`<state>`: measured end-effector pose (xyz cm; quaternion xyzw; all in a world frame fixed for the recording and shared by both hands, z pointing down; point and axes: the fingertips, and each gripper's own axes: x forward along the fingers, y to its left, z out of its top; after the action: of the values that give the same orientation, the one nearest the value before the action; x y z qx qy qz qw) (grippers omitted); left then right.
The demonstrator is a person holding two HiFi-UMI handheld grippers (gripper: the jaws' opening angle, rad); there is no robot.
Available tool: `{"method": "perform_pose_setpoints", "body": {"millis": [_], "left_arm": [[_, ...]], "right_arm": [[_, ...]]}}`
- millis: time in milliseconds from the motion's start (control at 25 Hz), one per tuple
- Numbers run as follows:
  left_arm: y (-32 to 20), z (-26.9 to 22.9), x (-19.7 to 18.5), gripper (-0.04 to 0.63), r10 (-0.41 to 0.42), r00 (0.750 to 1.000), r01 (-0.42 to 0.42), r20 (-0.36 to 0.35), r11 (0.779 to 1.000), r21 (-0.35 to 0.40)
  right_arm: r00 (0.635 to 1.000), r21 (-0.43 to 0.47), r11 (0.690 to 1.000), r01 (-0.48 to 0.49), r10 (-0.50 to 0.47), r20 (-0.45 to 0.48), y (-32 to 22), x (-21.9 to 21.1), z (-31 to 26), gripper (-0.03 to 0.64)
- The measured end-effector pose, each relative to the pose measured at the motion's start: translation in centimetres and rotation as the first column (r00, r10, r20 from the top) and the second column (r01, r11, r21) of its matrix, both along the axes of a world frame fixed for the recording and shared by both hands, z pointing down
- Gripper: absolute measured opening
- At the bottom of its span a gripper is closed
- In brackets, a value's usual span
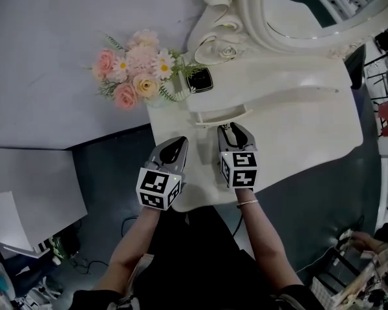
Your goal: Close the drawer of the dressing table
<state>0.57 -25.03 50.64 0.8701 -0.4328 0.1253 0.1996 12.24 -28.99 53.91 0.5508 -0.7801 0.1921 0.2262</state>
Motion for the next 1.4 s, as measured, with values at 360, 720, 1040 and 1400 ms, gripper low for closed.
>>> {"method": "perform_pose_setpoints", "body": {"millis": [360,720,1040,1400], "left_arm": [[0.1,0.2,-0.6,0.005,-0.023,1.000,0.023,0.002,1.000,-0.008],[-0.1,0.2,-1.0,0.005,-0.035,0.999,0.035,0.000,0.999,-0.008],[-0.1,0.3,-1.3,0.005,-0.044,0.999,0.044,0.001,0.999,-0.011],[-0.4,0.3,-2.4,0.005,-0.063,0.998,0.063,0.004,0.998,-0.009]], "right_arm": [[0.999,0.004,1.000,0.029,-0.029,-0.034,-1.0,-0.8,0.1,0.124],[0.998,0.018,0.999,0.034,-0.033,-0.059,-2.4,-1.0,0.2,0.124],[0.997,0.033,0.999,0.043,-0.040,-0.067,-3.7,-1.2,0.0,0.124],[0.998,0.039,0.999,0.033,-0.031,-0.062,-4.9,-1.4,0.1,0.123]]}}
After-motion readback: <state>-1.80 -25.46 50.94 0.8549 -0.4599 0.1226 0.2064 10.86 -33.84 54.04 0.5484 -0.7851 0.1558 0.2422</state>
